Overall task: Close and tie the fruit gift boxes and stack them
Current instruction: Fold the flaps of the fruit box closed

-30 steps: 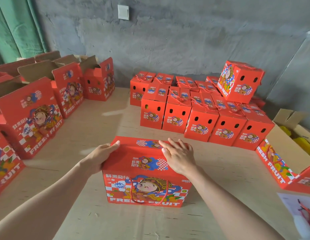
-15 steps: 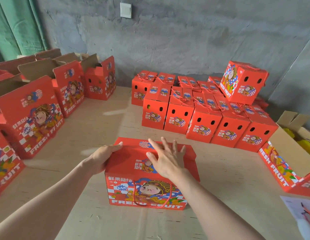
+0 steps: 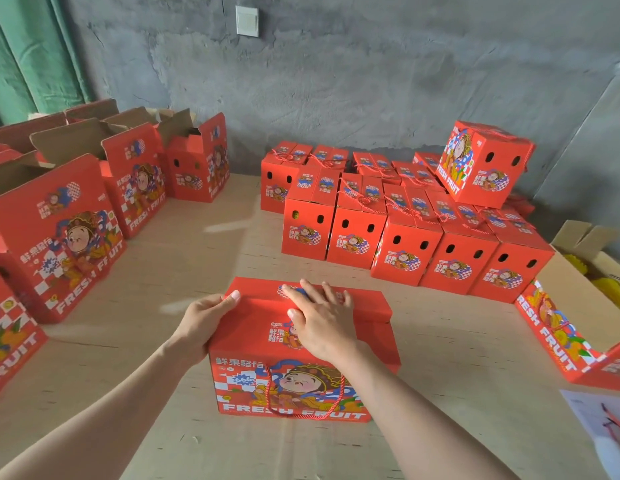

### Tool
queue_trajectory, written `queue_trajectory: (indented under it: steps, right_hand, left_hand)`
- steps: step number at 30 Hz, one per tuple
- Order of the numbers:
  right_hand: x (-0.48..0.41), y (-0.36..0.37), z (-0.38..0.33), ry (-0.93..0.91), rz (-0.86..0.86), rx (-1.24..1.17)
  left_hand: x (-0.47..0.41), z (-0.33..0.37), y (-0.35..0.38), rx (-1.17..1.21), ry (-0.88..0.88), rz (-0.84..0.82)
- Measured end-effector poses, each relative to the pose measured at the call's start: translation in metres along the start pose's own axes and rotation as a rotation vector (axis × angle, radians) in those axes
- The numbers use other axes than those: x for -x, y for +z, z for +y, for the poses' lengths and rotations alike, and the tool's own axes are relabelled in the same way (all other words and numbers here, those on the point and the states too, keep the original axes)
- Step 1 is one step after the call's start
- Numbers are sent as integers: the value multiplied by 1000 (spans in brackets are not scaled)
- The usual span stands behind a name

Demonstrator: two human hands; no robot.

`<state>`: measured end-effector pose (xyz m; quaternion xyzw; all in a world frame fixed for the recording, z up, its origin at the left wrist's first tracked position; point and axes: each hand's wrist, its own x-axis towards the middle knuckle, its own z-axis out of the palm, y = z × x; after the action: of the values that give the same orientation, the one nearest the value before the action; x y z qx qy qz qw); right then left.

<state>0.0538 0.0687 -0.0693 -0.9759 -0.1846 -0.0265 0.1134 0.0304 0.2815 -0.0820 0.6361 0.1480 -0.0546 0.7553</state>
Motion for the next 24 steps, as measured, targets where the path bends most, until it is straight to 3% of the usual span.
queue_trajectory:
  steps: [5,9,13,17,24]
  right_hand:
    - [1,3,1,-29,41,-1]
    - [2,4,0,-21,68,-6]
    - [3,3,-1,-20,81,-8]
    - [3,4,-2,-14,76,-14]
    - [3,1,-4,-7,58,-17]
  left_hand:
    - [0,2,-3,-17,42,-17]
    - [-4,4,-8,-157,117,6]
    - [-10,13,-20,-331,135,-79]
    - [-10,17,-20,-313,135,-106]
    - [-5,4,-10,-253,133,21]
